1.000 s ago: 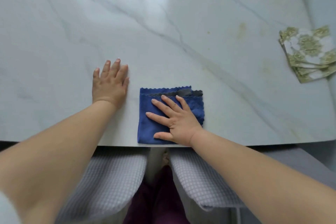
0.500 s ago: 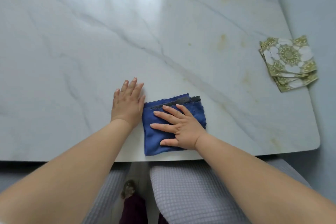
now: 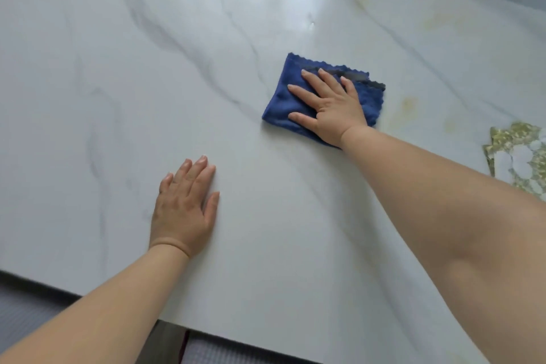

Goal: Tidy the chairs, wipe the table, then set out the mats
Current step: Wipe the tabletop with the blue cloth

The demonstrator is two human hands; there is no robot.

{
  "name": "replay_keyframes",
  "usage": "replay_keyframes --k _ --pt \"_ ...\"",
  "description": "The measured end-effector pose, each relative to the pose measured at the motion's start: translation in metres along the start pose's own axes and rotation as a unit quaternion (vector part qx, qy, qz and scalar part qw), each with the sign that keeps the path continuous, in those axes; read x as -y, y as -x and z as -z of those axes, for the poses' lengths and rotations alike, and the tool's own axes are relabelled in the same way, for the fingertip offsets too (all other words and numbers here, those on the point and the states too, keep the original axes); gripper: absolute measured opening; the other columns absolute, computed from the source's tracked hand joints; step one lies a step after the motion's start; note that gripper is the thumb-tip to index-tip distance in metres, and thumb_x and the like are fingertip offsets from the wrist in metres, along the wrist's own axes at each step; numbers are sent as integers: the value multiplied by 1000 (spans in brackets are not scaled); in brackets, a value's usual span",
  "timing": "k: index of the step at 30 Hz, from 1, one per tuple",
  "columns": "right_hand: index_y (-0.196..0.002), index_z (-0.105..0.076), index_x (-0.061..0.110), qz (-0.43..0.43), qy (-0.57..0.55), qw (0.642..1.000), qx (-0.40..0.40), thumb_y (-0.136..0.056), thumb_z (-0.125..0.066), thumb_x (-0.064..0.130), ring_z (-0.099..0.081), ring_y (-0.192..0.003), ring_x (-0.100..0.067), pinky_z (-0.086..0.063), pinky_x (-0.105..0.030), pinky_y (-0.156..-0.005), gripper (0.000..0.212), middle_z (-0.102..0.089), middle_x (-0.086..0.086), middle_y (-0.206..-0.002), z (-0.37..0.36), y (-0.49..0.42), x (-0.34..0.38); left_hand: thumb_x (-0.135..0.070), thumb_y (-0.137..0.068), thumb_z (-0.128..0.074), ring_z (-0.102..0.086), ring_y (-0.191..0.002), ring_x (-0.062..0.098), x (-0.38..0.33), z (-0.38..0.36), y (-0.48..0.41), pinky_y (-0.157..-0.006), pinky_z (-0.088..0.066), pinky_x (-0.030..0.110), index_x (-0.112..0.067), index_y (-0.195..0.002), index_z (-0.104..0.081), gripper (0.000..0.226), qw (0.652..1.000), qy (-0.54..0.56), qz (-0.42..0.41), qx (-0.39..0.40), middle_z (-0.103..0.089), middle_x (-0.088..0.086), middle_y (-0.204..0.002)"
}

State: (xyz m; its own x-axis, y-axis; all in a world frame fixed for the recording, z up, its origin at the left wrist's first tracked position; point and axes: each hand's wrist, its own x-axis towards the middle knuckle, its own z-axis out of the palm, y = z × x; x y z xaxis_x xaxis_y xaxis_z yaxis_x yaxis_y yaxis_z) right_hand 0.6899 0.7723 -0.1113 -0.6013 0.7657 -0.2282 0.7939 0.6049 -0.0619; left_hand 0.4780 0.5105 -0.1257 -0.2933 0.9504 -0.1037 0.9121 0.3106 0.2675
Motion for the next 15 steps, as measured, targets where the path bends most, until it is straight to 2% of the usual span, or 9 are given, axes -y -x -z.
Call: replay_keyframes --k 7,11,15 --pt "-149 -14 50 -46 -11 999 -10 -88 -16 75 1 -149 -15 2 -46 -119 66 -3 15 -162 3 -21 -9 -40 -92 -32 -33 -140 22 -1 -1 1 -115 -18 41 -20 -137 -48 52 1000 1 3 -17 -41 -2 -149" --pt "-149 -10 49 -115 -23 993 -11 -90 -14 72 4 -149 -18 4 -49 -118 64 1 12 -162 -5 6 15 -41 -91 -30 -33 -141 23 -1 -1 -1 -115 -20 43 -19 -137 -47 54 1000 -1 0 -19 -41 -2 -150" --pt "-149 -8 48 -93 -23 995 -2 -90 -14 71 6 -149 -18 5 -50 -117 64 4 12 -162 -18 66 50 -42 -90 -28 -33 -141 24 -1 -2 -1 -115 -20 44 -18 -137 -47 56 1000 0 -7 -21 -40 -1 -151"
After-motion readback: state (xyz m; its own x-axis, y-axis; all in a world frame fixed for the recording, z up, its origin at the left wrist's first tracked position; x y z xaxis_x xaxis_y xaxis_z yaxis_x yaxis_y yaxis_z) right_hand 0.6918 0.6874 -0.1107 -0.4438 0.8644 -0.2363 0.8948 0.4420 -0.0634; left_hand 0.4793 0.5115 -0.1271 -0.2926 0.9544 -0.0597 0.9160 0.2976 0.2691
